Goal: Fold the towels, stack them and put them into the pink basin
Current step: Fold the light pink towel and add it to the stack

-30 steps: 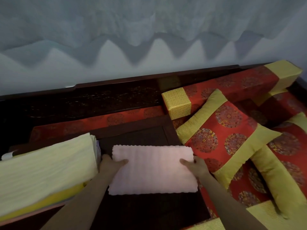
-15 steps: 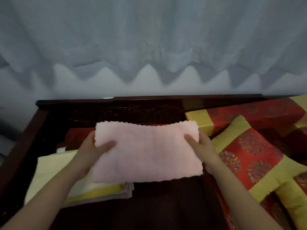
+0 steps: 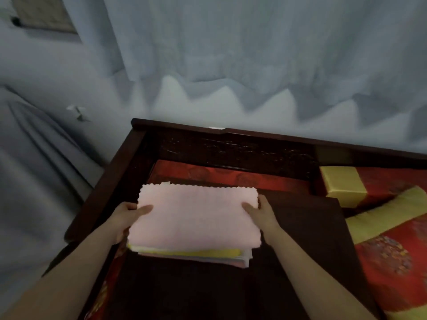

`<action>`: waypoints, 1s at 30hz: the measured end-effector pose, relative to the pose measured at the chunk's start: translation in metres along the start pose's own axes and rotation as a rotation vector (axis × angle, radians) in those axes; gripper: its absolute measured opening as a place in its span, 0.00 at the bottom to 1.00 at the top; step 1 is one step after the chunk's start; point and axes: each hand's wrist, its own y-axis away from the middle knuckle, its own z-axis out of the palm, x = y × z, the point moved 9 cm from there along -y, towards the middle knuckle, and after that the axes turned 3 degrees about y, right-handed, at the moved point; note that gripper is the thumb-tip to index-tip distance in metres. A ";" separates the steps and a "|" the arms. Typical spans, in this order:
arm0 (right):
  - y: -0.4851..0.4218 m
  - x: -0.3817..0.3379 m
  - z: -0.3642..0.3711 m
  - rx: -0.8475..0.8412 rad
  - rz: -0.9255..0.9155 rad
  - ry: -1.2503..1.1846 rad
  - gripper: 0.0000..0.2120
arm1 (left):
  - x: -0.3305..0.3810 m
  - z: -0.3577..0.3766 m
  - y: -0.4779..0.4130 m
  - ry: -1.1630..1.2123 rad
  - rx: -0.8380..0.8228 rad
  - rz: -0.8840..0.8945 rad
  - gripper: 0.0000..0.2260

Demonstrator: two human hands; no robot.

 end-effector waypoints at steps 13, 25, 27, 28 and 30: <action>0.040 -0.039 -0.046 0.101 -0.205 0.320 0.35 | 0.094 0.008 0.054 -0.515 0.198 0.548 0.26; 0.269 0.023 -0.327 0.705 -0.185 0.857 0.28 | 0.113 0.305 0.290 -0.768 -0.366 1.175 0.29; 0.329 0.048 -0.382 0.796 -0.115 0.858 0.28 | 0.102 0.354 0.338 -0.795 -0.440 1.215 0.29; 0.362 0.062 -0.410 0.839 -0.081 0.870 0.29 | 0.097 0.379 0.367 -0.803 -0.473 1.246 0.30; 0.421 0.083 -0.453 0.913 -0.042 0.895 0.29 | 0.085 0.423 0.420 -0.816 -0.545 1.313 0.30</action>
